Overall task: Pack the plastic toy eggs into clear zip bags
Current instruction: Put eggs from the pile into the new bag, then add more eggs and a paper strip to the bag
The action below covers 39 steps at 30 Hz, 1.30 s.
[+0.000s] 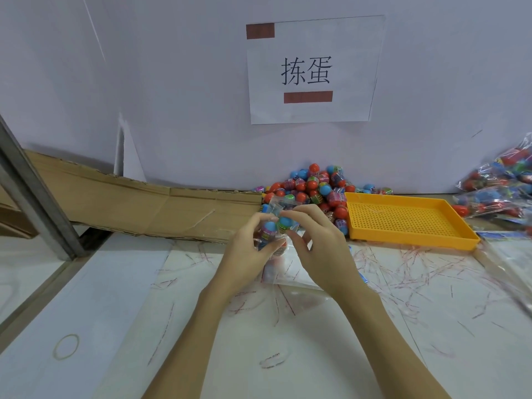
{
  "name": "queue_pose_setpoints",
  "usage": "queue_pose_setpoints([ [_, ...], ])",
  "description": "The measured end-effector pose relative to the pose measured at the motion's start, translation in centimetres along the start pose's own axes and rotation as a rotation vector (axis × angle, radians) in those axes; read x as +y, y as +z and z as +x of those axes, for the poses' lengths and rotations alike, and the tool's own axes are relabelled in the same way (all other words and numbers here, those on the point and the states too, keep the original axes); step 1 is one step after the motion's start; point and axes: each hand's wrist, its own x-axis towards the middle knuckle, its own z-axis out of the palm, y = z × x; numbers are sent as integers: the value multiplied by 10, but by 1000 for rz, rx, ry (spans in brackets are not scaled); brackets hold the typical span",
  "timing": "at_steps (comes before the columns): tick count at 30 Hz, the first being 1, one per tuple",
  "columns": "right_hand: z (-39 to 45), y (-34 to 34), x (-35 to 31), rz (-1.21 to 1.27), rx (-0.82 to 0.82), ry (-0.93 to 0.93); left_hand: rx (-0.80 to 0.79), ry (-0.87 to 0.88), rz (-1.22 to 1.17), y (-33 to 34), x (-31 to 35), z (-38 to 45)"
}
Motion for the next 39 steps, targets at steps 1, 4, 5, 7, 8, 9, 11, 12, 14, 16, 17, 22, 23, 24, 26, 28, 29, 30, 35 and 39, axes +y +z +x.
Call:
queue_pose_setpoints([
  [1,-1,1,0,16,-14,13,-3,12,-10,0,0,0],
  [4,-2,3,0,34,-46,35,-19,32,-27,0,-1,0],
  [5,-2,2,-1,33,-43,46,-22,34,-33,1,-1,0],
  [7,-2,0,-1,18,-20,50,-13,28,-47,2,-1,1],
  [8,-2,-1,0,1,-6,34,-7,28,-62,2,-2,1],
  [9,-2,-1,-1,-16,2,19,-2,34,-82,2,-3,1],
  [11,-2,-1,-1,-40,3,10,2,43,-111,1,-3,1],
  [12,-2,-1,-1,-53,2,9,2,42,-125,0,-3,1],
  [14,-2,0,-1,-68,13,10,3,32,-163,0,-4,3],
  [16,1,0,-2,-29,82,16,0,7,-219,-1,-5,5],
  [17,2,0,-3,21,139,37,0,-12,-260,-2,-5,6],
  [22,5,-4,-1,463,99,397,-56,-43,-473,-5,-3,4],
  [23,4,-4,0,535,61,435,-89,-33,-492,-5,-5,4],
  [24,4,-5,2,592,50,448,-125,-23,-503,-6,-5,3],
  [26,4,-7,3,648,72,435,-171,-16,-488,-5,-5,3],
  [28,3,-7,5,655,78,426,-156,-48,-437,-2,-1,2],
  [29,2,-6,6,644,73,429,-114,-57,-398,-1,0,2],
  [30,1,-5,6,630,68,433,-53,-53,-355,0,0,3],
  [35,2,-5,8,589,-8,430,135,-115,-464,-8,-6,8],
  [39,3,-4,8,581,-71,440,196,-198,-553,-8,-9,9],
])
